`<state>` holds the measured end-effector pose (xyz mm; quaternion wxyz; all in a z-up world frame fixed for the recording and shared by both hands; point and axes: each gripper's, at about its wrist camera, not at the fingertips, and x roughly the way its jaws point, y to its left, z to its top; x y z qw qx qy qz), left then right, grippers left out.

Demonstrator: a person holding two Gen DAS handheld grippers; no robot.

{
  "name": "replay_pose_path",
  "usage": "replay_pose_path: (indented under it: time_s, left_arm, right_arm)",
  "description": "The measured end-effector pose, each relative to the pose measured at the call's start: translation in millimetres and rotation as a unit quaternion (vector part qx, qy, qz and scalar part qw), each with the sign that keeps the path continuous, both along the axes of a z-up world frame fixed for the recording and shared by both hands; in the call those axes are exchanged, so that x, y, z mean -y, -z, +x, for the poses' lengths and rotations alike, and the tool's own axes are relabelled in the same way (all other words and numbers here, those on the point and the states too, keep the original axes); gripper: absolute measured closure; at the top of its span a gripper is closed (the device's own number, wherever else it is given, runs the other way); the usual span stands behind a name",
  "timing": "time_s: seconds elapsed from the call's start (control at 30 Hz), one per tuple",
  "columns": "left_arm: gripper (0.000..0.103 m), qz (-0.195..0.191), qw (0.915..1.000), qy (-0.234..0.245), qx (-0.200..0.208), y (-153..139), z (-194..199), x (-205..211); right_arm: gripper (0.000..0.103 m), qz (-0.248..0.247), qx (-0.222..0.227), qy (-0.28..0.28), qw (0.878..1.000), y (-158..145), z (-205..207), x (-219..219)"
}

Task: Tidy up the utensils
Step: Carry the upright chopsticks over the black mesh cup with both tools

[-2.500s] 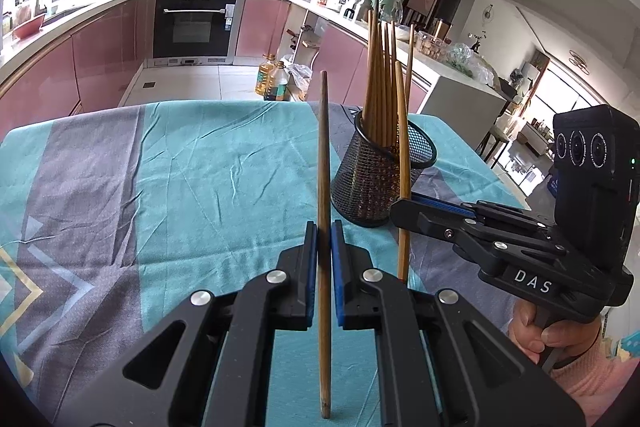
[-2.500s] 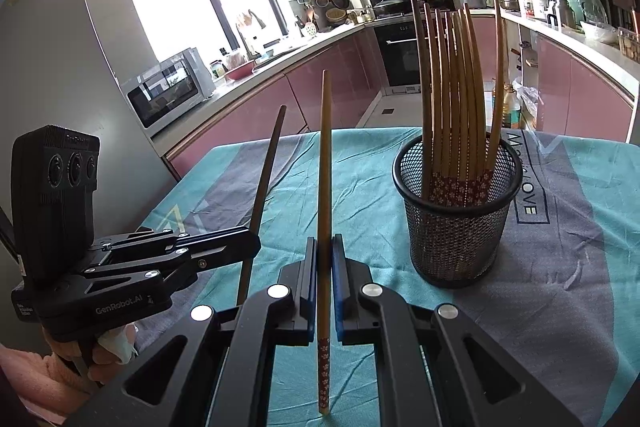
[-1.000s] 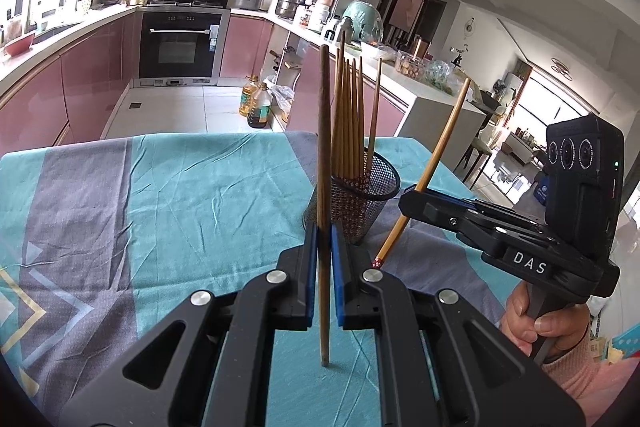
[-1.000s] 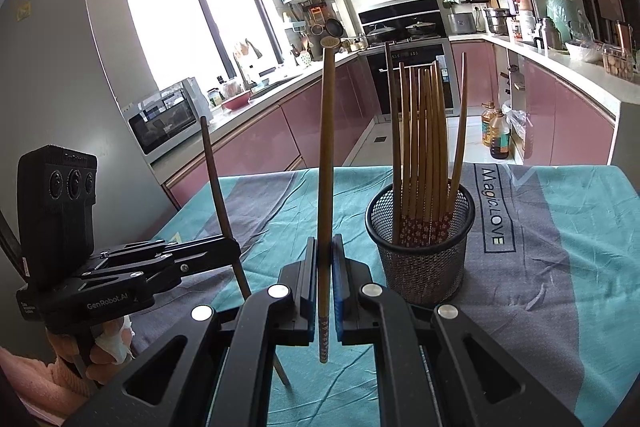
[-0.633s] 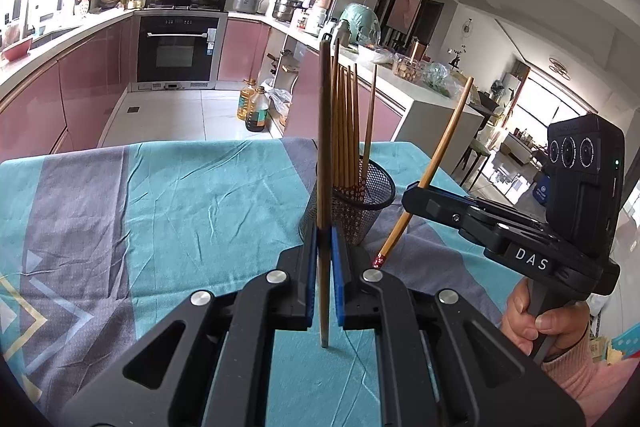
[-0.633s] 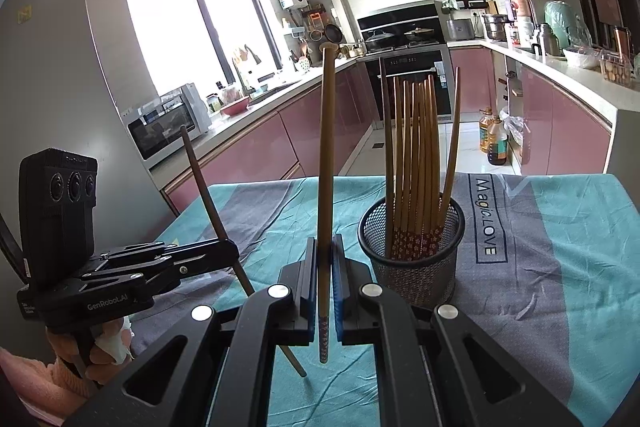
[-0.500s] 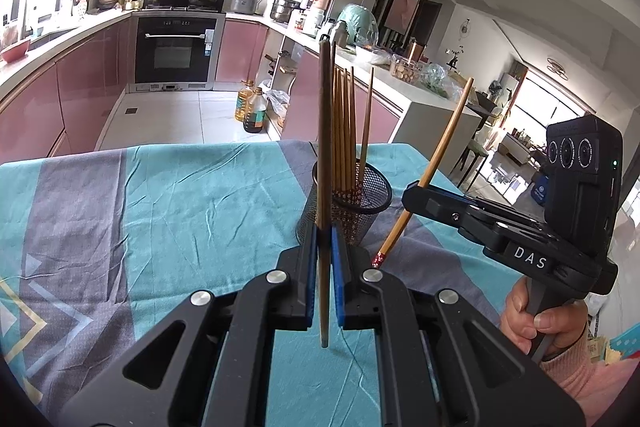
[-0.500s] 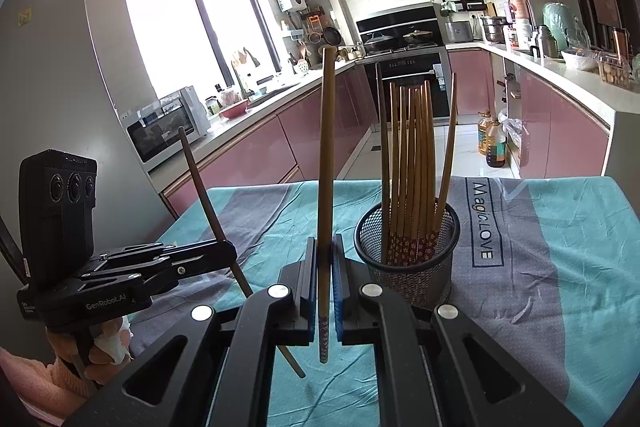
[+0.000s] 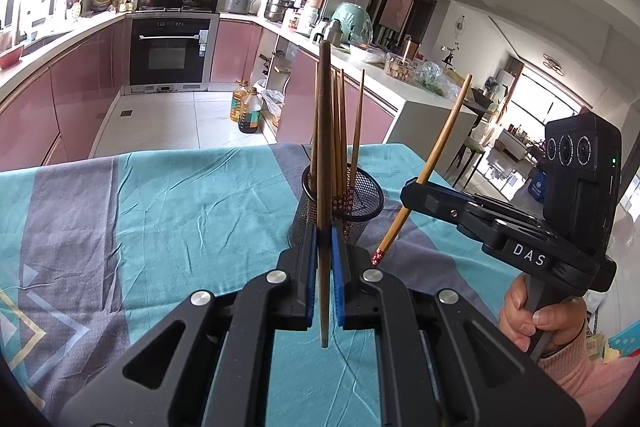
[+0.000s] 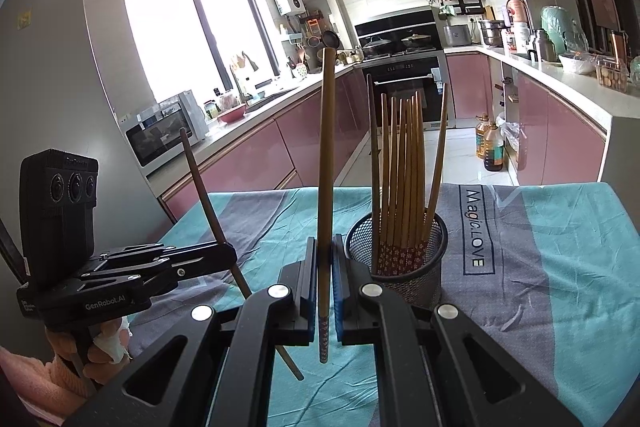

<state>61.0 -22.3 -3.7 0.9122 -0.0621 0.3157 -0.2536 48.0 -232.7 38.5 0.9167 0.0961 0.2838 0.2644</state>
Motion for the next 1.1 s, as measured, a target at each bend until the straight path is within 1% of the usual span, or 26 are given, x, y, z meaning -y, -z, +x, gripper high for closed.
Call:
replay_pose_path:
  time_s: [1.1]
  left_arm:
    - [0.095,0.0,0.9997,0.019,0.017,-20,1,9]
  right_arm:
    - [0.097,-0.007,0.015,0.007,1.0,-12,3,6]
